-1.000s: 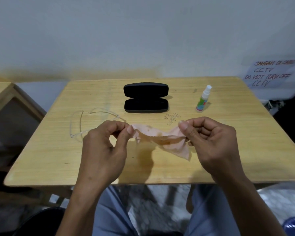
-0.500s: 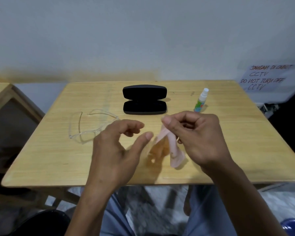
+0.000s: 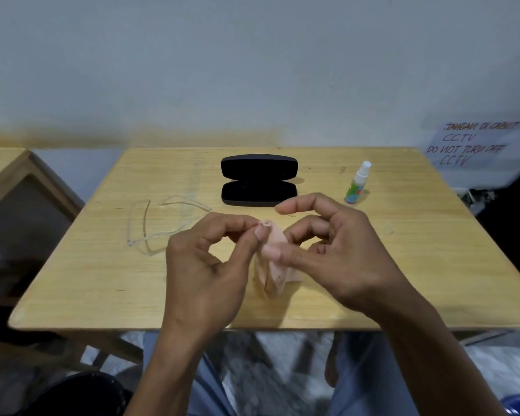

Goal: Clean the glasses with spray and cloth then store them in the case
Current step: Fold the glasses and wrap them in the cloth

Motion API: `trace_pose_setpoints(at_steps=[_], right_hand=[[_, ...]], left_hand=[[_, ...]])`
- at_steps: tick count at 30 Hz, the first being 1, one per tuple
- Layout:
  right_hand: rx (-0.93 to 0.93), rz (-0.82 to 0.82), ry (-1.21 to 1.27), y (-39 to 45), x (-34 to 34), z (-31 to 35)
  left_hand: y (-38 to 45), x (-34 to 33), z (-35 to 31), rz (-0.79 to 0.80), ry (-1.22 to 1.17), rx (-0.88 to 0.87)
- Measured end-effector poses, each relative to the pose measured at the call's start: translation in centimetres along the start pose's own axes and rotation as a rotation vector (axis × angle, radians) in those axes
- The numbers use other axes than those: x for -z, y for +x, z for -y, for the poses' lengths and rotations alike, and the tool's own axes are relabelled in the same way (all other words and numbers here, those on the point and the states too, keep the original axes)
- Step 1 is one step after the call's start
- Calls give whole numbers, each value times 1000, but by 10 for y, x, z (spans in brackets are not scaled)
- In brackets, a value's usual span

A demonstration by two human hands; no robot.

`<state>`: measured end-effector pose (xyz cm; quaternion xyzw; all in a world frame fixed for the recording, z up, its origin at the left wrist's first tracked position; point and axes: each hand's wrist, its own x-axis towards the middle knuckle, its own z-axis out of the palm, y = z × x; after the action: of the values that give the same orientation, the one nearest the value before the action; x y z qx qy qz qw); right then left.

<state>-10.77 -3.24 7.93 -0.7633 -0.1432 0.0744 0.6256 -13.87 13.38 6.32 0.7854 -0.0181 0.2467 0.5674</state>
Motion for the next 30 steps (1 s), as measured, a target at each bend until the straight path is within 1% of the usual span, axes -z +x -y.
trace_pose_setpoints(at_steps=[2, 5, 7, 9, 13, 18, 23, 27, 30], right_hand=[[10, 29, -66, -1, 0, -7], [89, 60, -227, -4, 2, -17], [107, 53, -256, -6, 5, -21], [98, 41, -242, -6, 10, -22], [115, 21, -207, -3, 20, -21], [94, 19, -314, 1, 38, -17], [142, -61, -294, 2, 50, -13], [163, -70, -229, 5, 54, -12], [155, -168, -181, 16, 55, -16]], left_hand=[[2, 4, 2, -6, -60, 37], [4, 12, 6, -13, -82, 64], [5, 18, 8, -37, -130, 96], [7, 22, 10, -46, -145, 115], [10, 25, 12, -19, -79, 123], [12, 25, 13, -13, 52, 116], [15, 29, 15, -13, 37, 127], [19, 28, 15, -10, 17, 129], [30, 24, 18, -12, -4, 156]])
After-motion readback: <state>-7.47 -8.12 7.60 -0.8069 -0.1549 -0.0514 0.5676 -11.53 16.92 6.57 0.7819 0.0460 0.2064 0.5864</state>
